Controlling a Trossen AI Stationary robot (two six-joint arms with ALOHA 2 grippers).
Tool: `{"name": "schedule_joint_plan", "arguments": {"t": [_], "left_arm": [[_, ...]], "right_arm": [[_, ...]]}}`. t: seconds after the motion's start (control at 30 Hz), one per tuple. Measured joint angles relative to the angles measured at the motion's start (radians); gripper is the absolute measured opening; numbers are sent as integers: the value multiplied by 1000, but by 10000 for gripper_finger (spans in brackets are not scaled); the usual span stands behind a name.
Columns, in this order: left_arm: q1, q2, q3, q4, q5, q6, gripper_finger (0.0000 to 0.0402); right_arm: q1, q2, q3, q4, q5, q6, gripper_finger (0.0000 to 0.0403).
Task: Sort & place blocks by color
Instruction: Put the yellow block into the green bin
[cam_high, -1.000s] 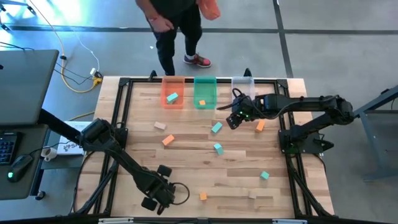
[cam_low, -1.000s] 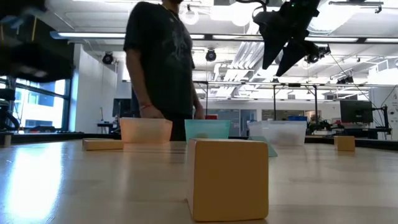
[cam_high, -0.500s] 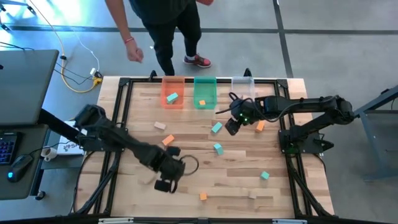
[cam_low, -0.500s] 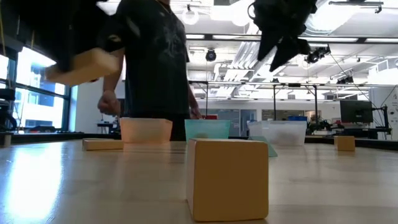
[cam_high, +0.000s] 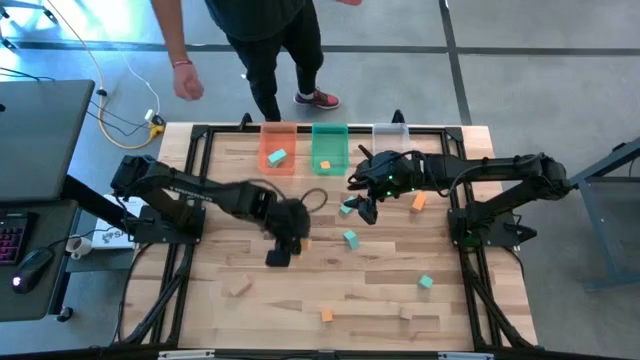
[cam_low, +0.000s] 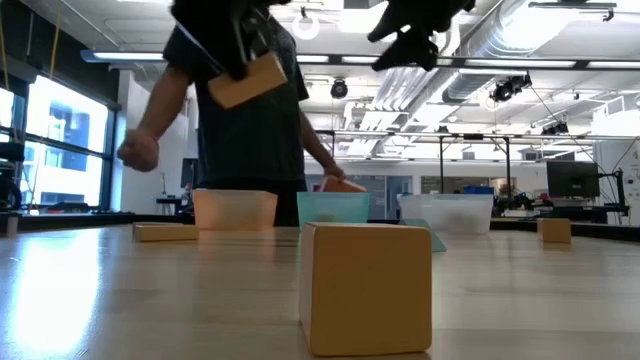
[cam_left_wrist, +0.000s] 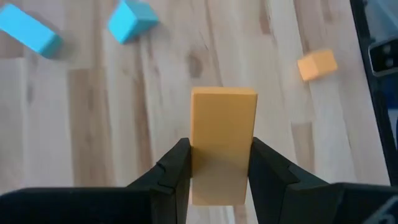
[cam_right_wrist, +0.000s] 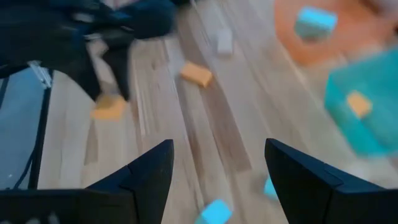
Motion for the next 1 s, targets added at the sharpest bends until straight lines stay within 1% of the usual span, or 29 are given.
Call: {"name": "schedule_joint_plan", "arguments": {"t": [0.2,0.4,0.67,1.0], "left_arm": [[123,-1,0,29,107,47,97],[233,-1,0,53,223,48,97],[351,-1,0,54,366,35,97],[467,-1,0,99,500,-24,97]], "right_arm": [[0,0,0,100,-3,-136,239],[-13,0,0,163,-17,-271,239],[-90,0,0,259,-183,-418,239],[-188,0,11,369,-354,-512,239]]}}
